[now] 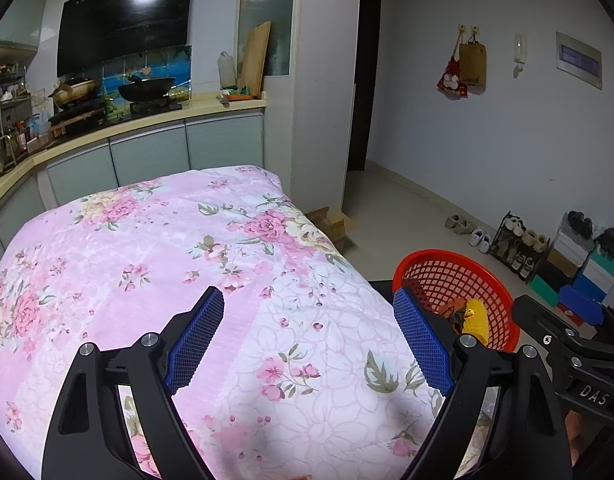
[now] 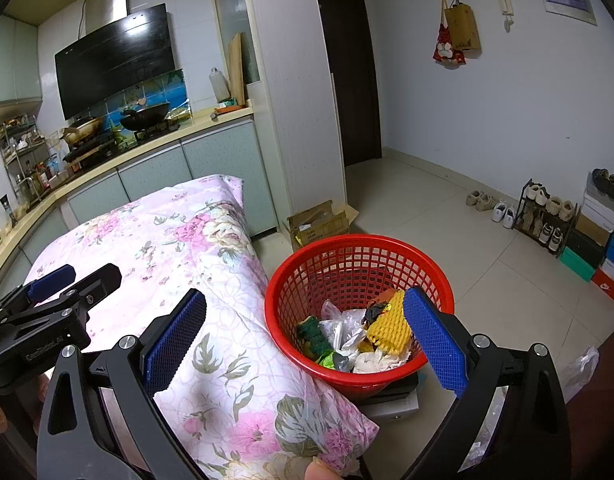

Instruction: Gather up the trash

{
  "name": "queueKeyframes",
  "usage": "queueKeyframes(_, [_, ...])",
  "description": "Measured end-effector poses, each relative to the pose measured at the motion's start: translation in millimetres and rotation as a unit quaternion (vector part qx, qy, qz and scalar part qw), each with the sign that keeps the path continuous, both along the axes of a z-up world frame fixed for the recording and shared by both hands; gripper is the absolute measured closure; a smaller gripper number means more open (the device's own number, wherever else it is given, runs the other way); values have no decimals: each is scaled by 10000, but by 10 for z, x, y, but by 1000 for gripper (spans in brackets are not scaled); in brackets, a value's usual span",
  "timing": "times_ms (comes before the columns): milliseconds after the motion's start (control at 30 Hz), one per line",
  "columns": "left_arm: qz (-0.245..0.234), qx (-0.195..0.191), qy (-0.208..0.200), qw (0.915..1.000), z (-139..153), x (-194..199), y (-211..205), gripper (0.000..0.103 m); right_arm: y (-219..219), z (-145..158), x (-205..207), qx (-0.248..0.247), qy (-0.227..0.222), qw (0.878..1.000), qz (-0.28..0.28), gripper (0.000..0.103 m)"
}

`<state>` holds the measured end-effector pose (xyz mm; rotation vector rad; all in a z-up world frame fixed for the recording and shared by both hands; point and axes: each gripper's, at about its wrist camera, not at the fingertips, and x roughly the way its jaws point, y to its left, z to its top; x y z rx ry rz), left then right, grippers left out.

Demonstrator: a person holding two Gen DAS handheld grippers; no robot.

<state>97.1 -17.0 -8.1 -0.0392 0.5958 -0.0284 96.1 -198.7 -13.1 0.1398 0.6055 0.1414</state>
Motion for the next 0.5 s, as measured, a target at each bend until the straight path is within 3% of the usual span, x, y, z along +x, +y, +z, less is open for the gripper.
queueKeyframes(500, [-142,-137,53,9998,-17,-23,26,19,-7,-6,-5,2,20,10000,-3,7])
